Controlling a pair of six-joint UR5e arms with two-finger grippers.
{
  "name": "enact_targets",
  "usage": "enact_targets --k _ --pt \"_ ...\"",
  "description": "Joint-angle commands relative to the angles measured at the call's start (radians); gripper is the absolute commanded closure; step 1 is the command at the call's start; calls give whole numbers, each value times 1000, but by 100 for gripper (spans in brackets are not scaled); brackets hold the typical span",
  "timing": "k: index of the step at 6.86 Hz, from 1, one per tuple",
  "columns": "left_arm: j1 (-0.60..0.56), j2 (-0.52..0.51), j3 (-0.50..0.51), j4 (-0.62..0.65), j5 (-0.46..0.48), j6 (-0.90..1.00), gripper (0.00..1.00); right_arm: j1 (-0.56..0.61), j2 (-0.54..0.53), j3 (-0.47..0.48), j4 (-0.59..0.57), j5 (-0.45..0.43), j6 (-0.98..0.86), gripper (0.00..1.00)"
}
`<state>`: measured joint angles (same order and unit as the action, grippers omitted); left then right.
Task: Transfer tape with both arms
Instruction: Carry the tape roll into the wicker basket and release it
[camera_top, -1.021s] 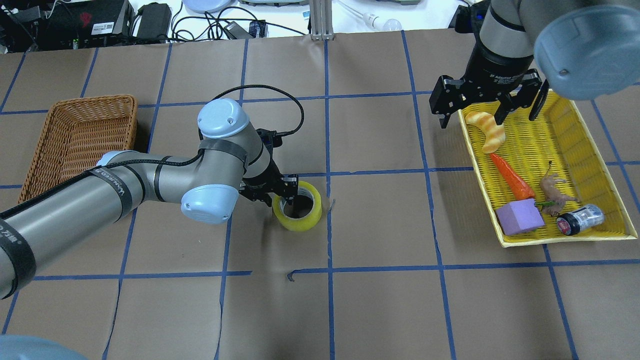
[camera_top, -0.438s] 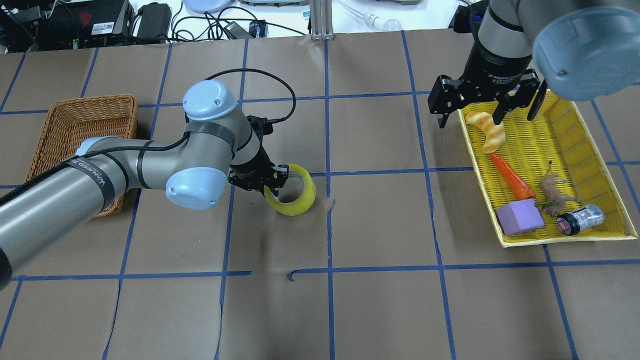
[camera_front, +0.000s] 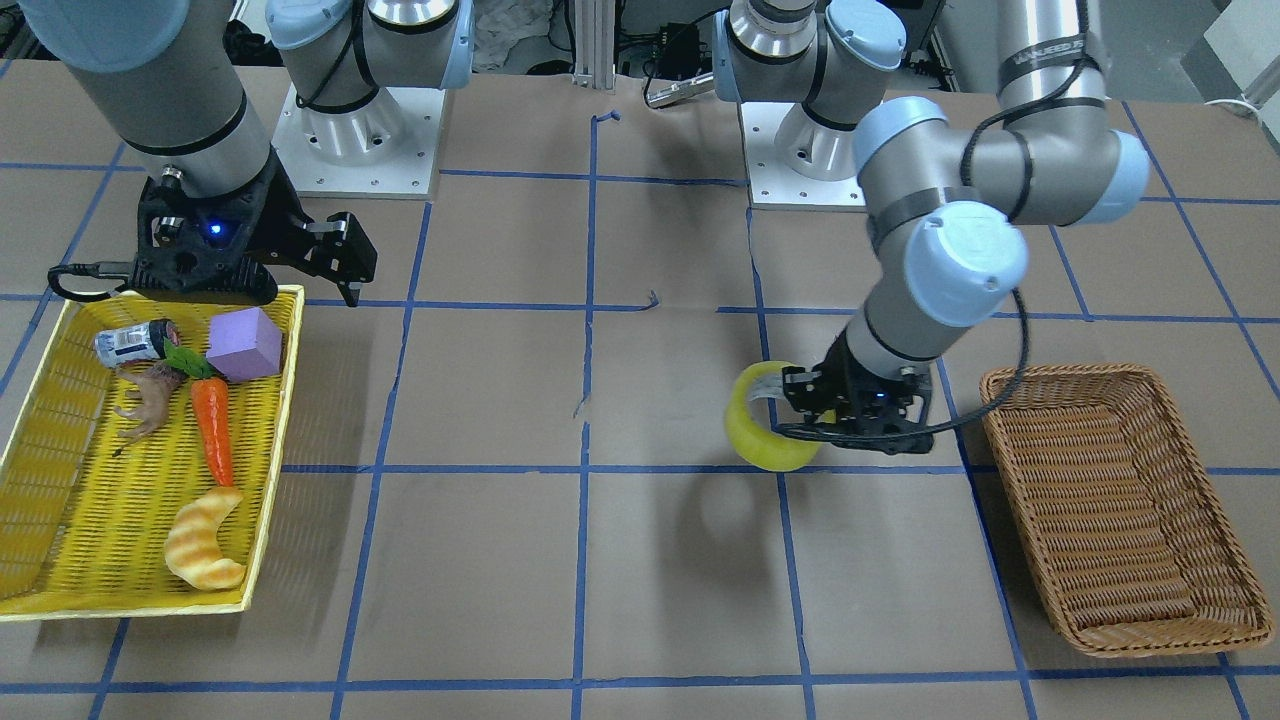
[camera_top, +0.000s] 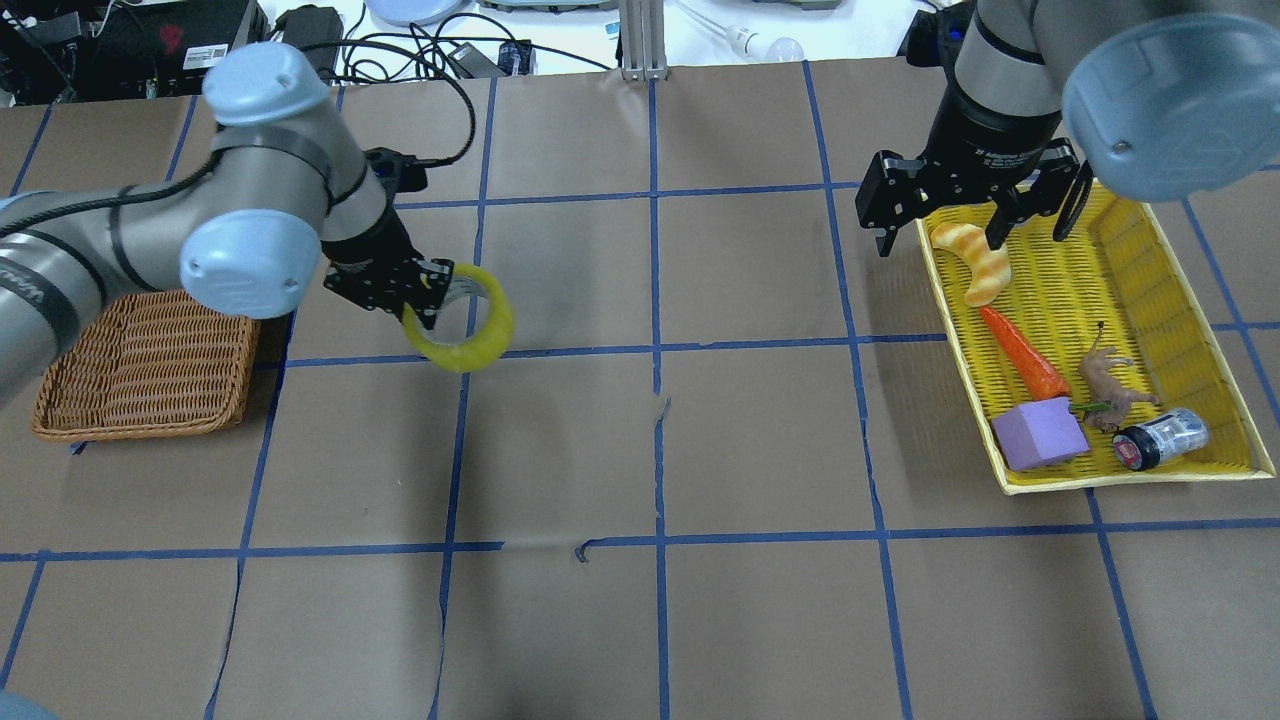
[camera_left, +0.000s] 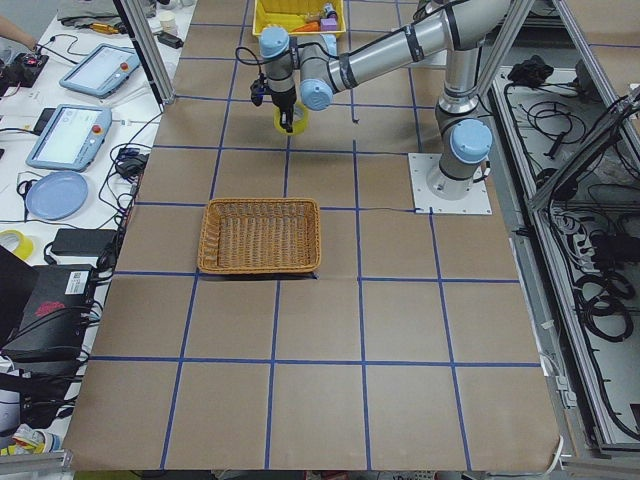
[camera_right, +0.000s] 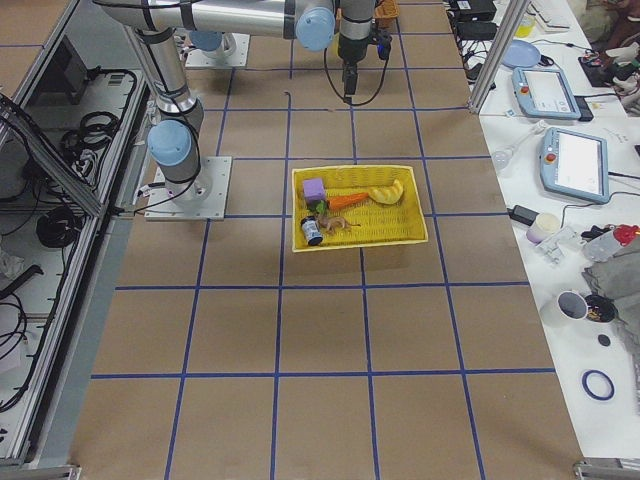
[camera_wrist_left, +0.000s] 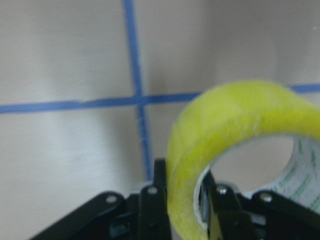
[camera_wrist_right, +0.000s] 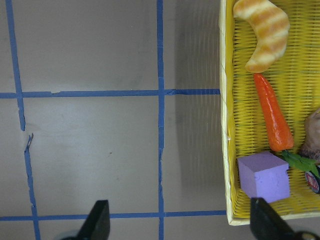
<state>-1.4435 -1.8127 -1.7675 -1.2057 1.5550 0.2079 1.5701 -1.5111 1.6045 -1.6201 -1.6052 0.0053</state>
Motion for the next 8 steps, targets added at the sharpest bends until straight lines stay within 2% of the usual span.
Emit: enact_targets --k 1,2,4,6,8 --pt "296 16 16 -15 28 378 100 -1 2 0 -4 5 9 0" --pt "415 9 17 3 25 524 100 -1 3 2 -9 7 5 0" --pt "536 -31 7 160 26 733 100 2 3 24 -42 13 5 0" --pt "554 -118 4 335 25 748 100 2 3 29 -47 13 2 0" --pt "554 -213 5 342 -1 734 100 2 2 31 -49 11 -2 0"
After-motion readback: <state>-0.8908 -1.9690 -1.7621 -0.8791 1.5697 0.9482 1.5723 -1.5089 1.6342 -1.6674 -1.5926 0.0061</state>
